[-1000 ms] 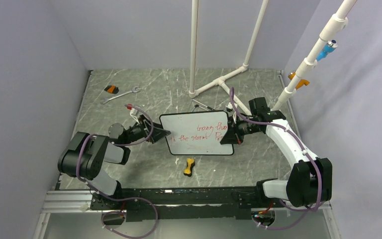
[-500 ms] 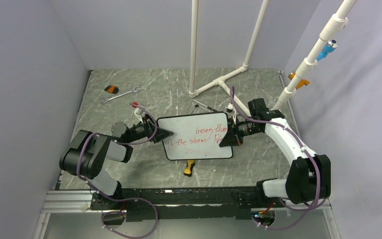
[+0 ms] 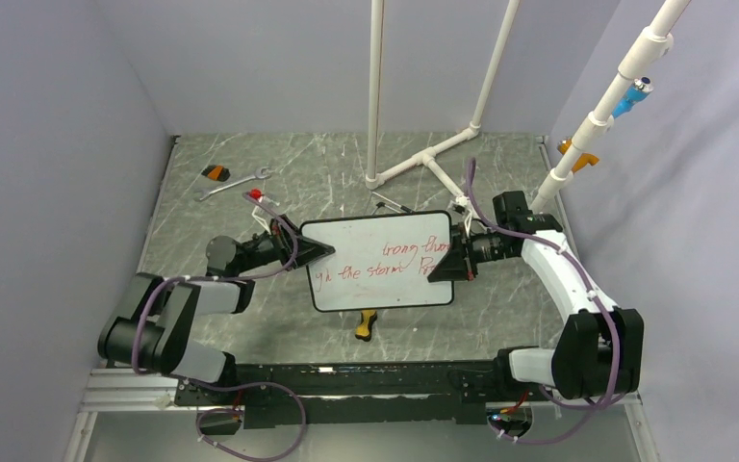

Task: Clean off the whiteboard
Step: Adjust the whiteboard.

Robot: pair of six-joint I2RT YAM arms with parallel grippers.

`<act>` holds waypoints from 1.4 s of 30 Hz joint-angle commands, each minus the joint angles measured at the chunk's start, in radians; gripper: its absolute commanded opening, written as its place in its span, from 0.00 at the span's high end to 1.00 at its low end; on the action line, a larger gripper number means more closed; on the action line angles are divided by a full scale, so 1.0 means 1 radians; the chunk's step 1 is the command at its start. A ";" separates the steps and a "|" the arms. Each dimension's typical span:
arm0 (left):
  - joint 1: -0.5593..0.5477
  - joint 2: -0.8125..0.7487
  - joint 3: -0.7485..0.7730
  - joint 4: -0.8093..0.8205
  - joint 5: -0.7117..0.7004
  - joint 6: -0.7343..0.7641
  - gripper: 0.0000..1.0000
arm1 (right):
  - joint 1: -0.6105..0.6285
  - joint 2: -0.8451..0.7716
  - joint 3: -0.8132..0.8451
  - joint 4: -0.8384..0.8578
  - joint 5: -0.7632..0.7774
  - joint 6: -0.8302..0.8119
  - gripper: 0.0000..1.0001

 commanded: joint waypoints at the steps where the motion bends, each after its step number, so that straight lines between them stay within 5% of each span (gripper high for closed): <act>1: -0.055 -0.105 0.026 0.188 0.086 -0.039 0.96 | -0.044 -0.030 0.043 0.116 -0.056 0.078 1.00; 6: -0.056 -0.174 0.038 0.188 0.079 -0.112 1.00 | -0.068 -0.049 0.035 0.138 -0.049 0.103 1.00; 11: -0.053 -0.245 0.036 0.144 0.036 -0.129 1.00 | -0.068 -0.061 0.042 0.119 -0.021 0.078 0.66; 20: -0.023 -0.533 0.039 -0.455 -0.073 0.134 1.00 | -0.071 -0.111 0.130 0.031 0.101 -0.013 0.03; 32: 0.023 -0.774 0.090 -0.919 -0.060 0.296 1.00 | -0.132 -0.134 0.409 -0.039 0.382 0.008 0.00; 42: 0.035 -0.766 0.088 -0.889 -0.113 0.277 1.00 | -0.101 -0.126 0.526 -0.187 0.180 -0.105 0.00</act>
